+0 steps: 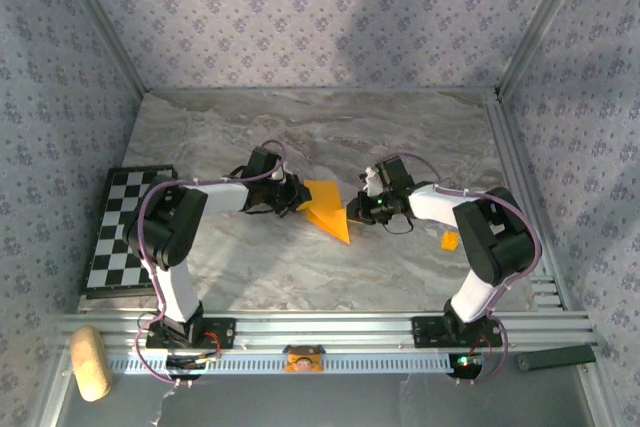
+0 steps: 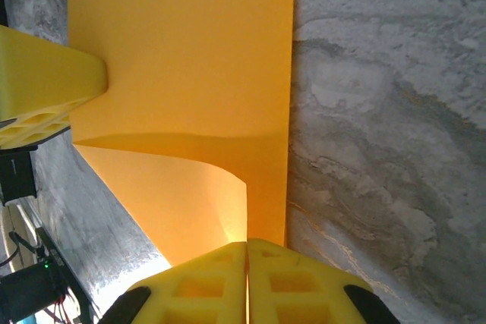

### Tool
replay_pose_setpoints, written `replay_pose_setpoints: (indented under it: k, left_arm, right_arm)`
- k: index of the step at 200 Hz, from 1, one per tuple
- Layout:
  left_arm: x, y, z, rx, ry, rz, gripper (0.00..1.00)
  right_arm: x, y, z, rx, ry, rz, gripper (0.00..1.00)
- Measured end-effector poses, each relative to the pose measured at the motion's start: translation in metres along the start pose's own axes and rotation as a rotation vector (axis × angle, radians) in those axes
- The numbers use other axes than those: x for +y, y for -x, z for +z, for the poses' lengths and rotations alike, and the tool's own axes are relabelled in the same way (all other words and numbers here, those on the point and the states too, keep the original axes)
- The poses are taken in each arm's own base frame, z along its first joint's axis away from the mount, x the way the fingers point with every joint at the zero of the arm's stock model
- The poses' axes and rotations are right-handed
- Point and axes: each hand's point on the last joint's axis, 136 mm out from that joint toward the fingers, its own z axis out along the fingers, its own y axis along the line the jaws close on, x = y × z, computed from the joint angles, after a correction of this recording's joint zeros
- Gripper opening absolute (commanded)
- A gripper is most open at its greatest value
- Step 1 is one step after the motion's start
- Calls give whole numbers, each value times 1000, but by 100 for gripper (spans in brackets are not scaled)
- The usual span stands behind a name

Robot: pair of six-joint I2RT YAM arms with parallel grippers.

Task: Fold a paper plane with a square sheet of paper (pick it up from the middle)
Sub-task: Fourth fold the wing at the center of the table.

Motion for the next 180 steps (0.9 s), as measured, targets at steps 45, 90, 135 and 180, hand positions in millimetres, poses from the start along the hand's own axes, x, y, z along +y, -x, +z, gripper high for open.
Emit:
replay_pose_setpoints:
  k: [45, 90, 135, 180]
  left_arm:
    - [7, 2, 1, -26, 8, -30, 1]
    - [18, 2, -10, -102, 49, -65, 0]
    - [11, 1, -15, -152, 32, -66, 1]
    - [11, -1, -14, -154, 30, -78, 1]
  right_arm:
    - [-6, 0, -10, -34, -60, 0, 28]
    - [-5, 7, -36, -151, -122, -43, 38]
    - [-7, 14, -48, -218, -168, -58, 37]
    - [-6, 10, -47, -238, -188, -83, 36]
